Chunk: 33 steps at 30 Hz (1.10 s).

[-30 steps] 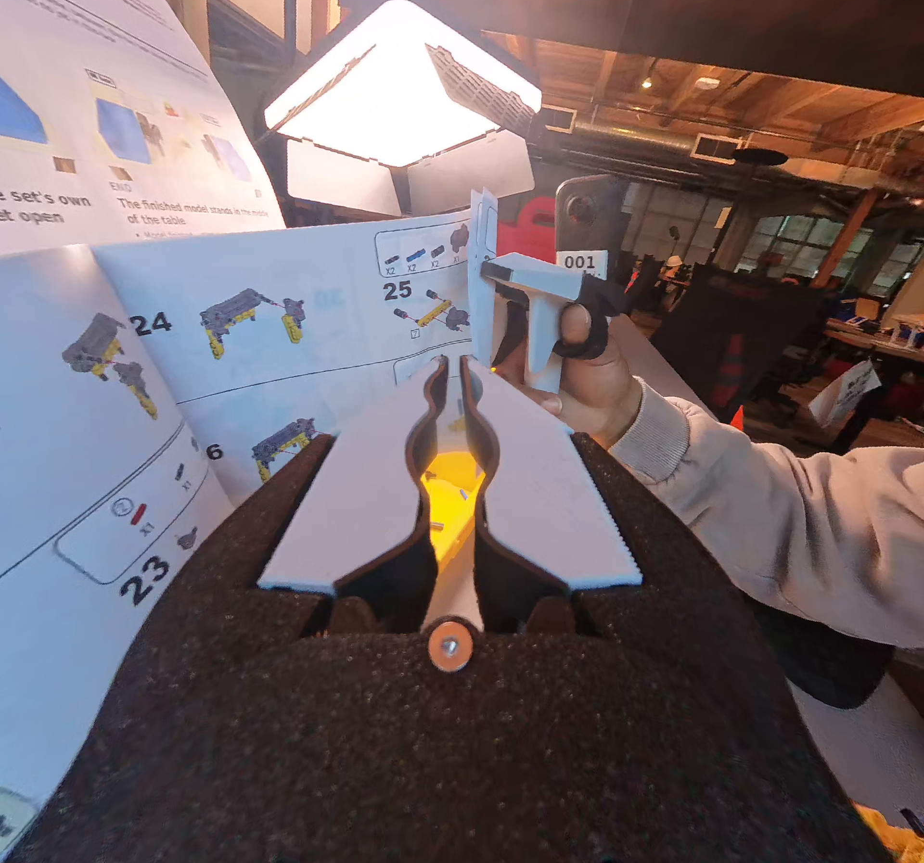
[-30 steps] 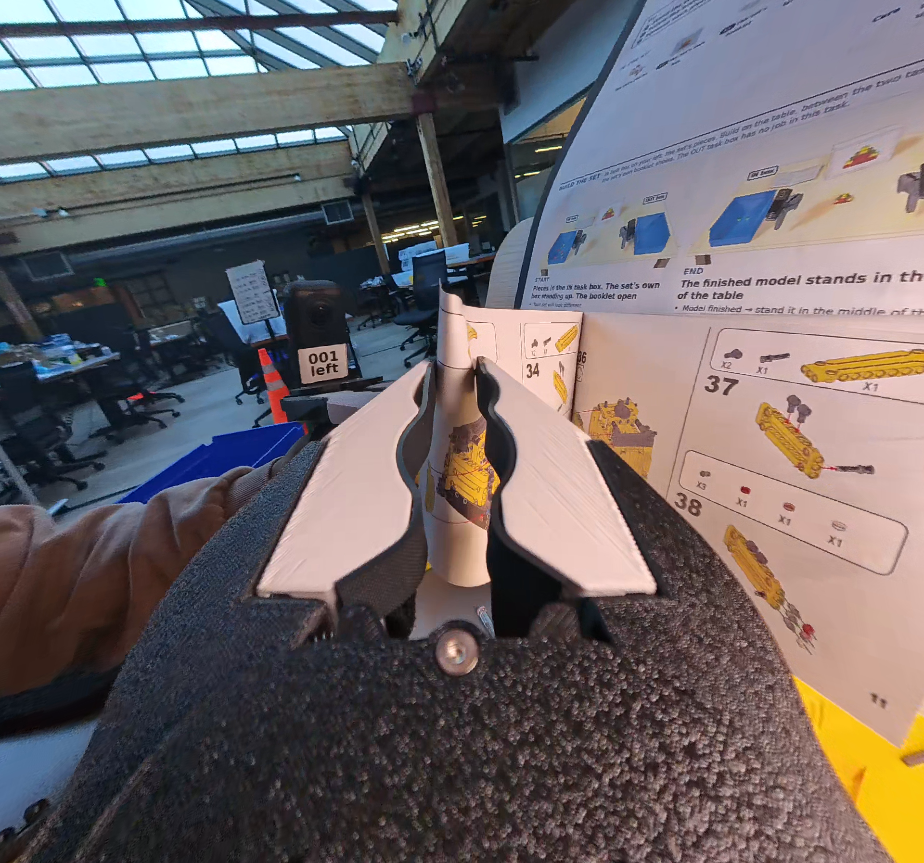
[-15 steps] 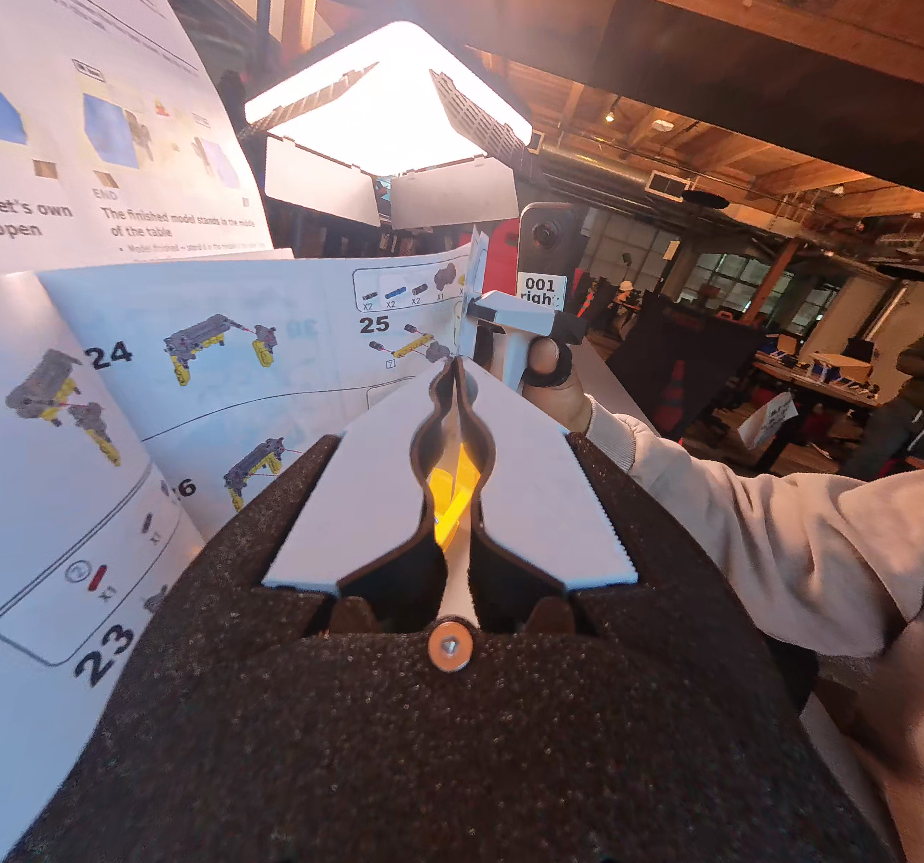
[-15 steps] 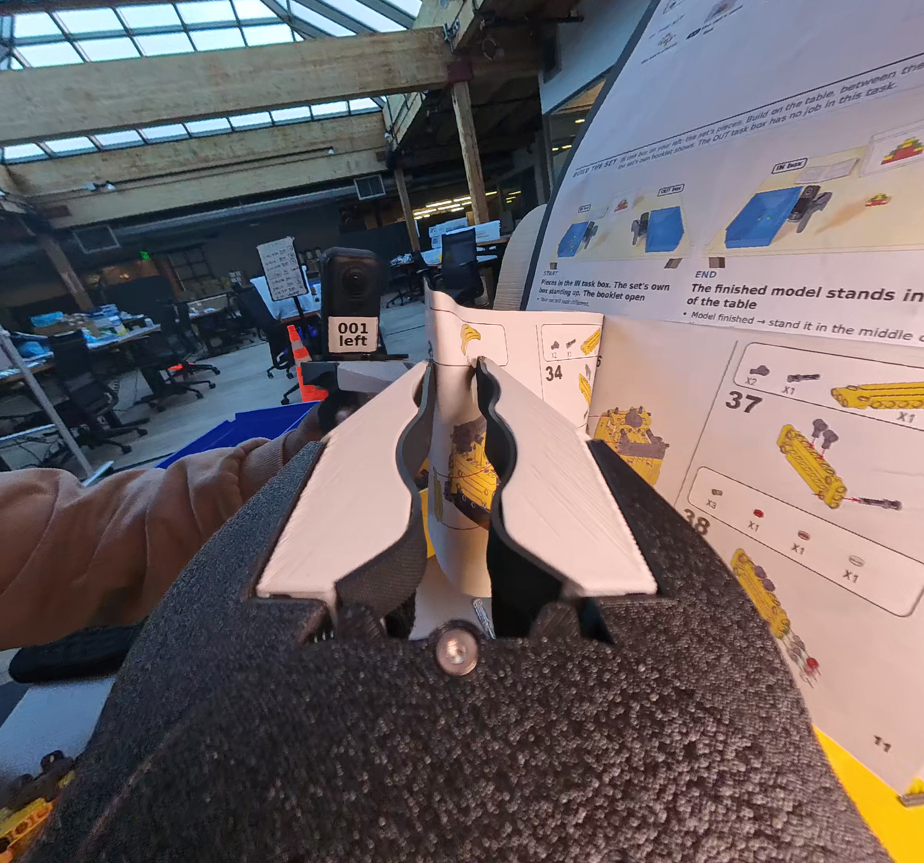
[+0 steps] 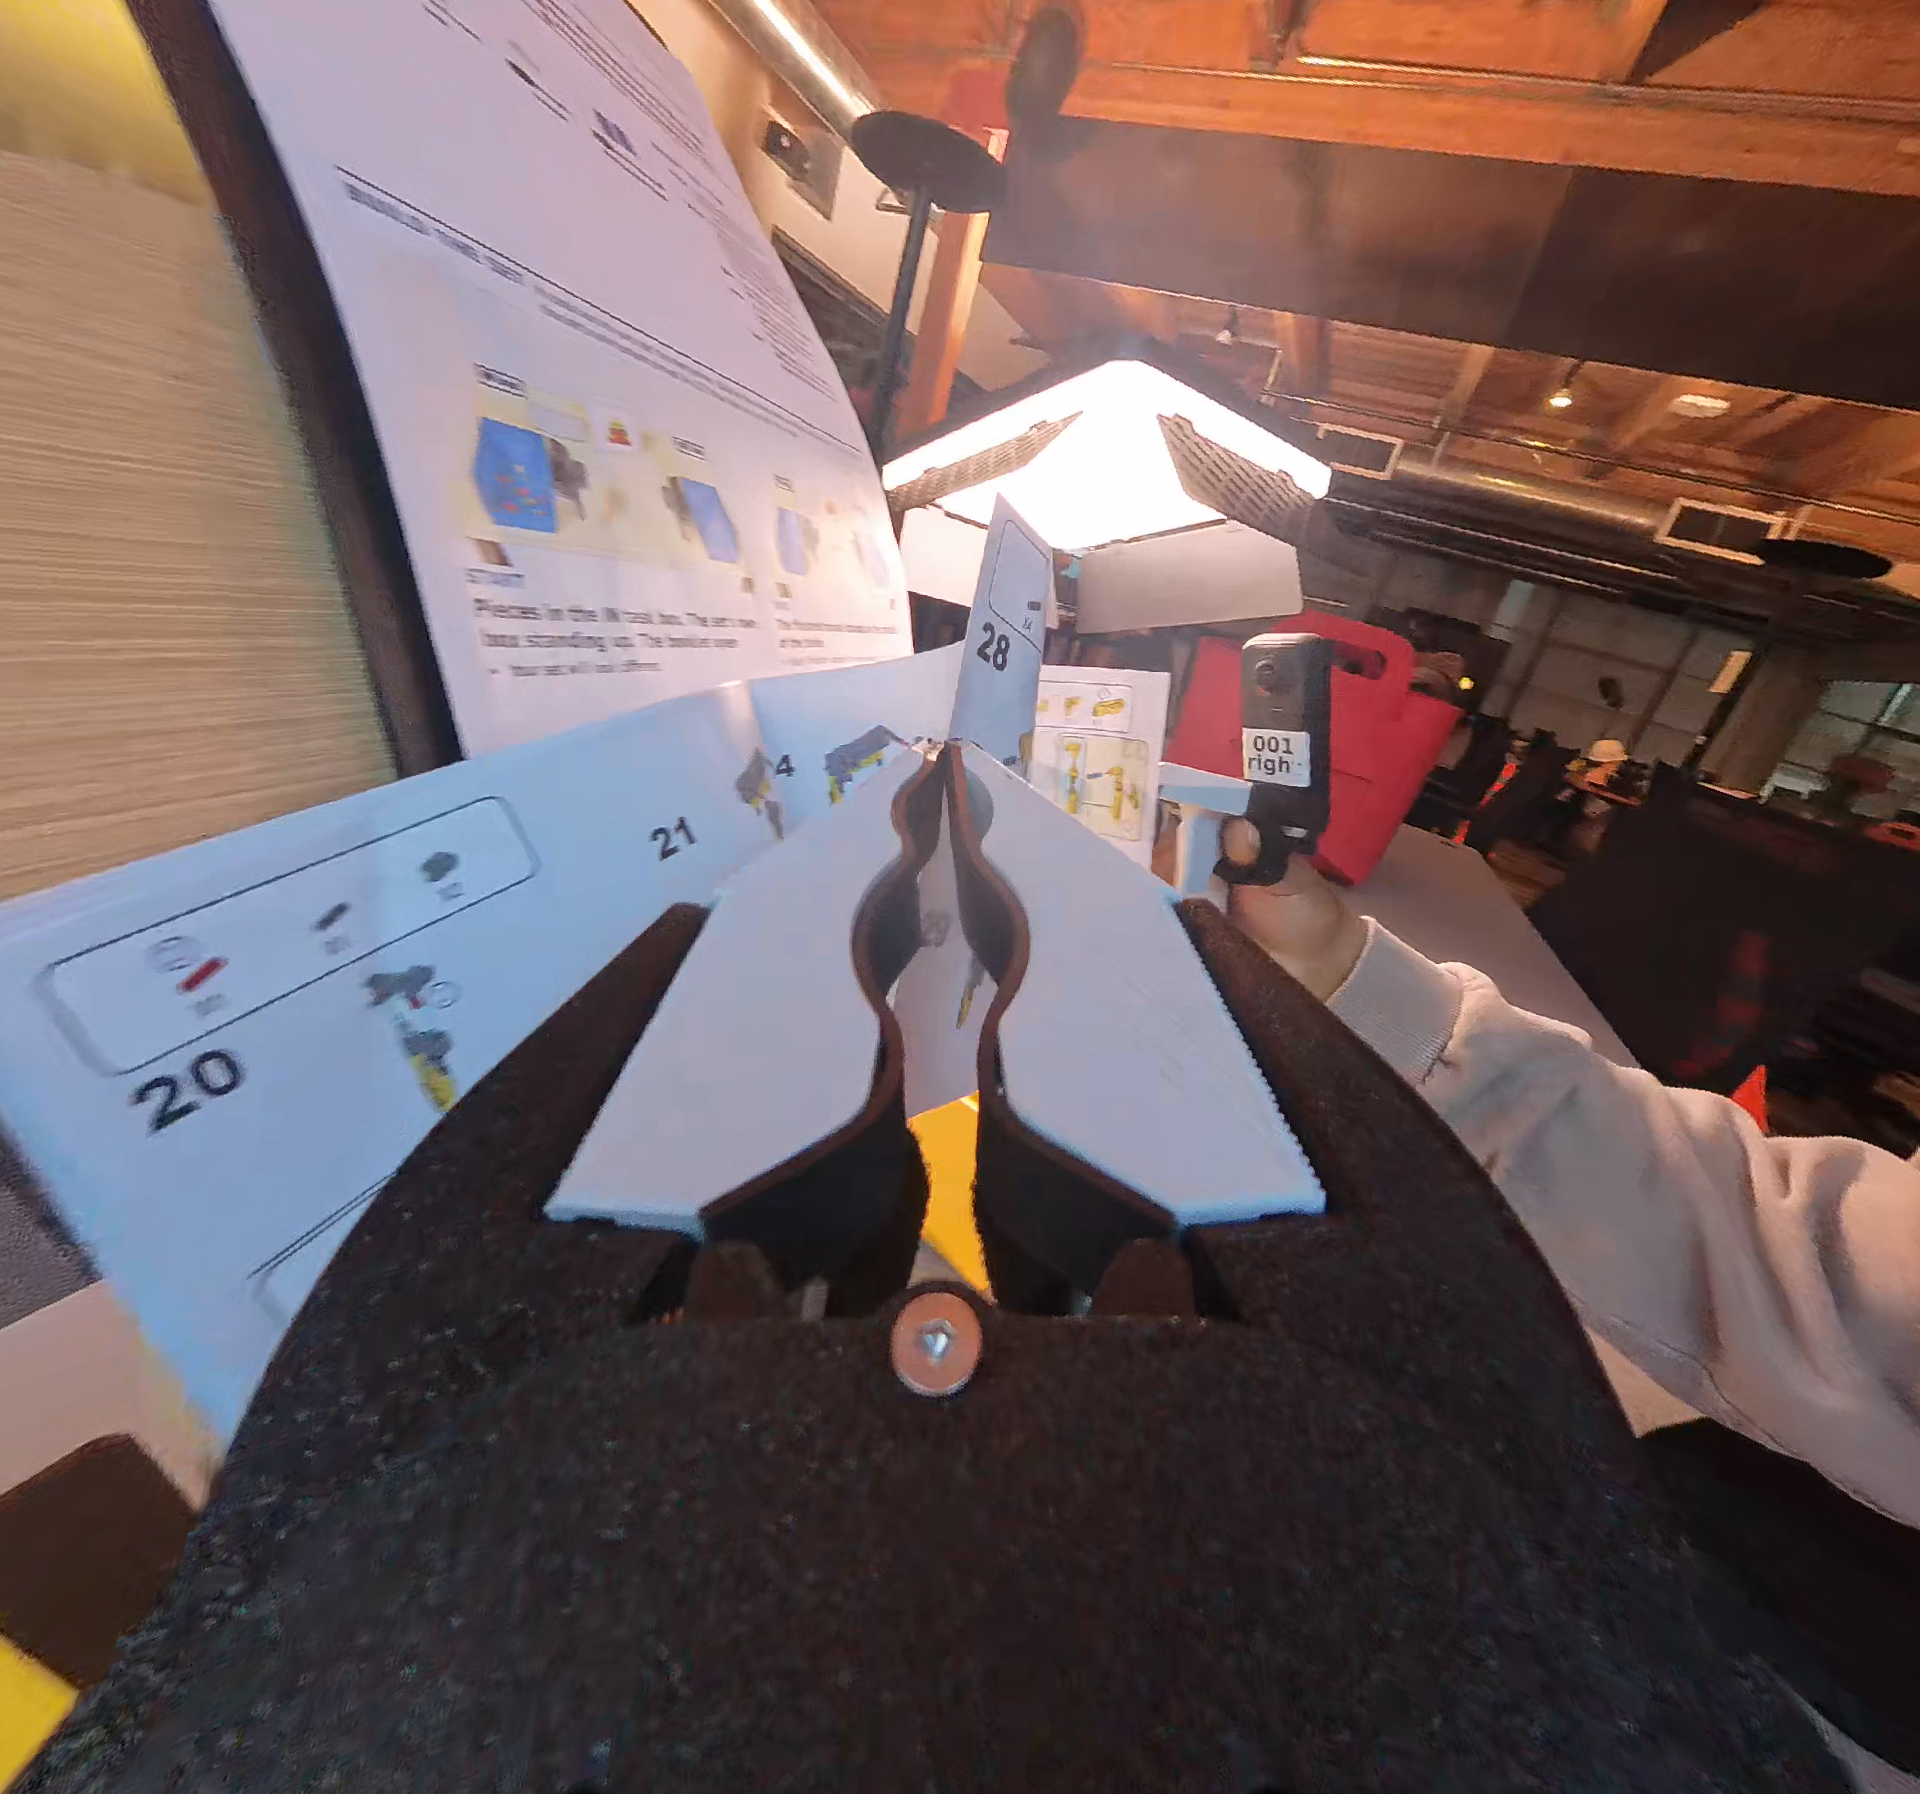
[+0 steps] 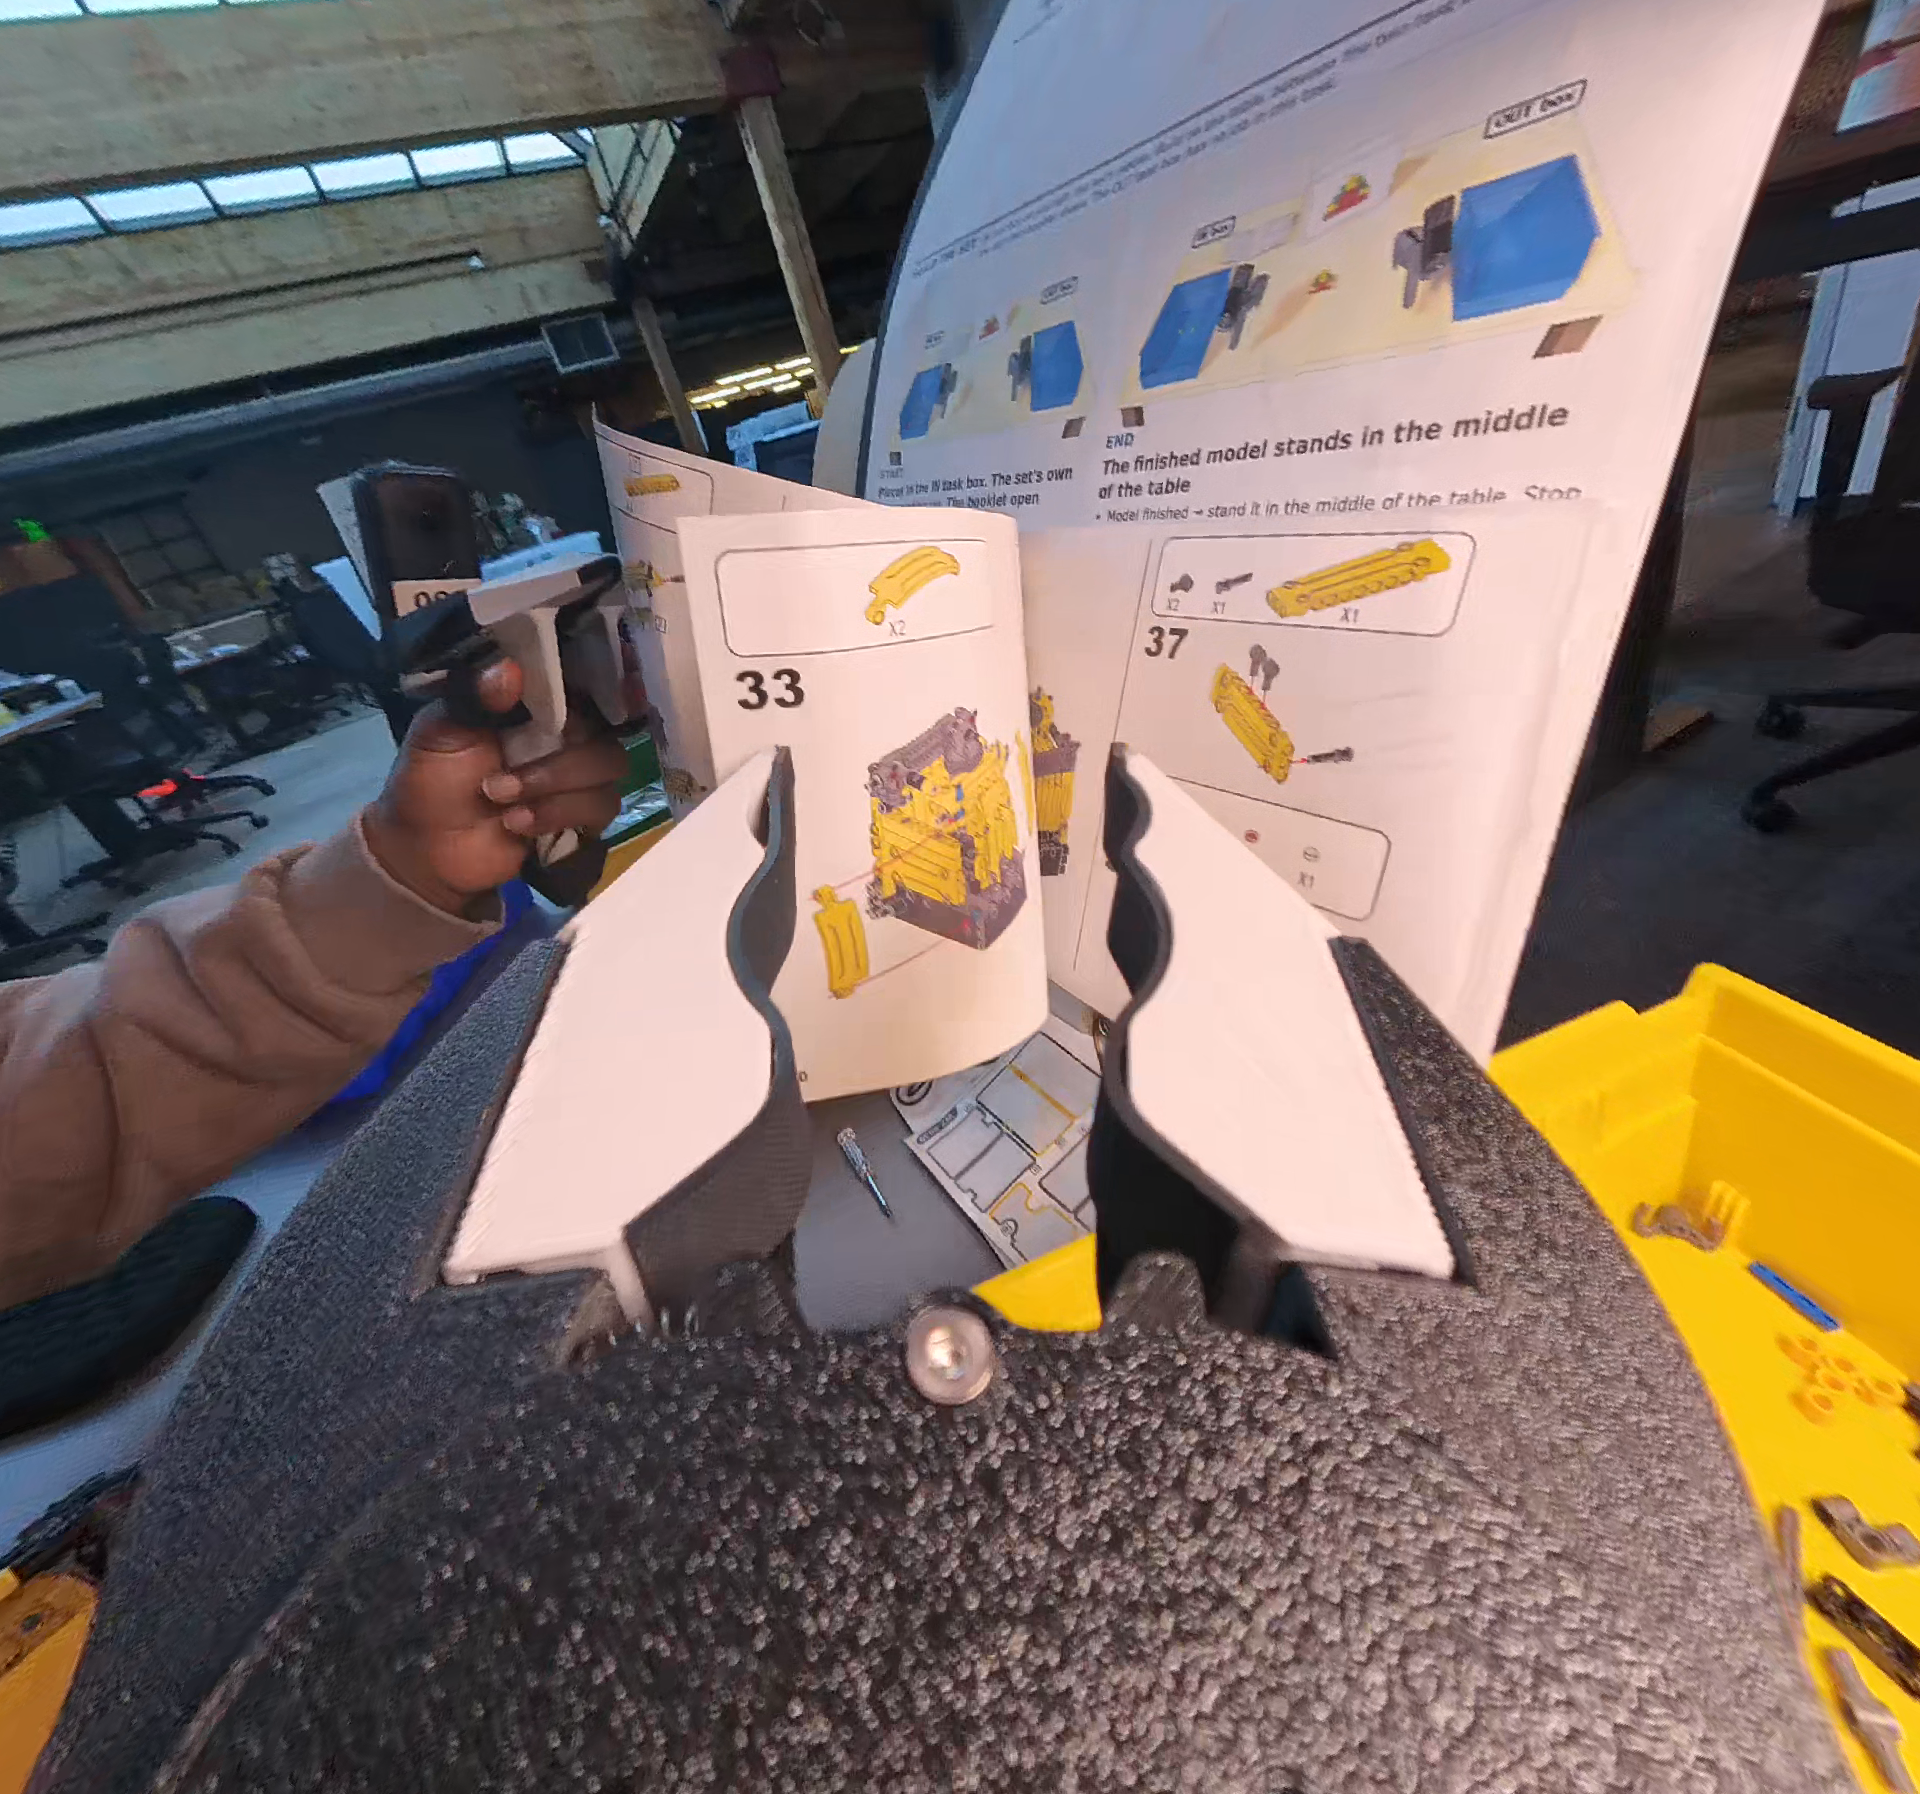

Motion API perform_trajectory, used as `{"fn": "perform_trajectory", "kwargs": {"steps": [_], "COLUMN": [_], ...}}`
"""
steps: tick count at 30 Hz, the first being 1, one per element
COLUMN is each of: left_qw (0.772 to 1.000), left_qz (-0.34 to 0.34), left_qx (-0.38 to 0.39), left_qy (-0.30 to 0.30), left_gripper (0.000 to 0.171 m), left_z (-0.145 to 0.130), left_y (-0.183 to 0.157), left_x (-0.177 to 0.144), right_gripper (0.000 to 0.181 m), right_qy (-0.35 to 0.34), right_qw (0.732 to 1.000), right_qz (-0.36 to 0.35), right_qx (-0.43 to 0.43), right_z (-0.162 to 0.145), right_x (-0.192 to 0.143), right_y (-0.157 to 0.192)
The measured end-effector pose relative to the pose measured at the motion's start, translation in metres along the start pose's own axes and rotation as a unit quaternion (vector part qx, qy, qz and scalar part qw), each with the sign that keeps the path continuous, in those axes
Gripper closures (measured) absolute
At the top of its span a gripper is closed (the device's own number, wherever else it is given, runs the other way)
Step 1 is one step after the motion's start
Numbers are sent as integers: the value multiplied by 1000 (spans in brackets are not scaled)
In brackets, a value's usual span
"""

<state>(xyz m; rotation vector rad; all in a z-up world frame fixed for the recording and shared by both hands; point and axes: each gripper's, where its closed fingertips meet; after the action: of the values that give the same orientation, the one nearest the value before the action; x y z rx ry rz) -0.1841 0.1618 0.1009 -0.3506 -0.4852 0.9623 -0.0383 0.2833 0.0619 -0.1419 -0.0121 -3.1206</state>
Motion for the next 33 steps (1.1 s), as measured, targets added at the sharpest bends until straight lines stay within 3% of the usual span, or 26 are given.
{"fn": "perform_trajectory", "kwargs": {"steps": [3,8,11,14,17,20,22,24,25,28,33], "left_qw": [1000,999,999,998,997,996,996,996,995,995,993], "left_qz": [22,42,47,57,70,75,75,76,80,86,102], "left_qx": [8,11,13,13,16,5,-8,-14,-11,-5,-11], "left_qy": [-9,-18,-19,-22,-26,-41,-50,-54,-55,-49,-55], "left_gripper": [171,171,171,171,171,171,171,171,171,171,171], "left_z": [7,13,13,10,7,5,4,3,3,2,1], "left_y": [8,16,18,22,29,32,33,33,32,32,41], "left_x": [-14,-30,-34,-38,-41,-43,-41,-40,-41,-48,-61], "right_gripper": [103,66,66,76,82,67,64,82,92,96,108], "right_qy": [3,3,-4,41,115,128,130,120,110,104,93], "right_qw": [999,991,987,989,986,969,932,890,880,883,863], "right_qz": [22,123,147,140,60,-73,-164,-230,-249,-257,-267], "right_qx": [26,45,63,14,-104,-199,-297,-374,-390,-379,-417], "right_z": [-6,-11,-10,-23,-47,-59,-63,-57,-52,-47,-34], "right_x": [-6,-15,-17,-6,17,41,54,62,64,68,62], "right_y": [1,33,42,63,77,83,83,79,77,72,72]}}
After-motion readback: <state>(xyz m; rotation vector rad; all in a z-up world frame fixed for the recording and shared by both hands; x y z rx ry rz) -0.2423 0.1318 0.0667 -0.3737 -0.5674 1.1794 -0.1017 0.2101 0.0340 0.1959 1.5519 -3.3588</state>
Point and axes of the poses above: each gripper's, where its closed fingertips meet, x out along the fingers, z out of its top, y = z × x across the jaws, and after that the axes turned 14 degrees about -x, right-handed
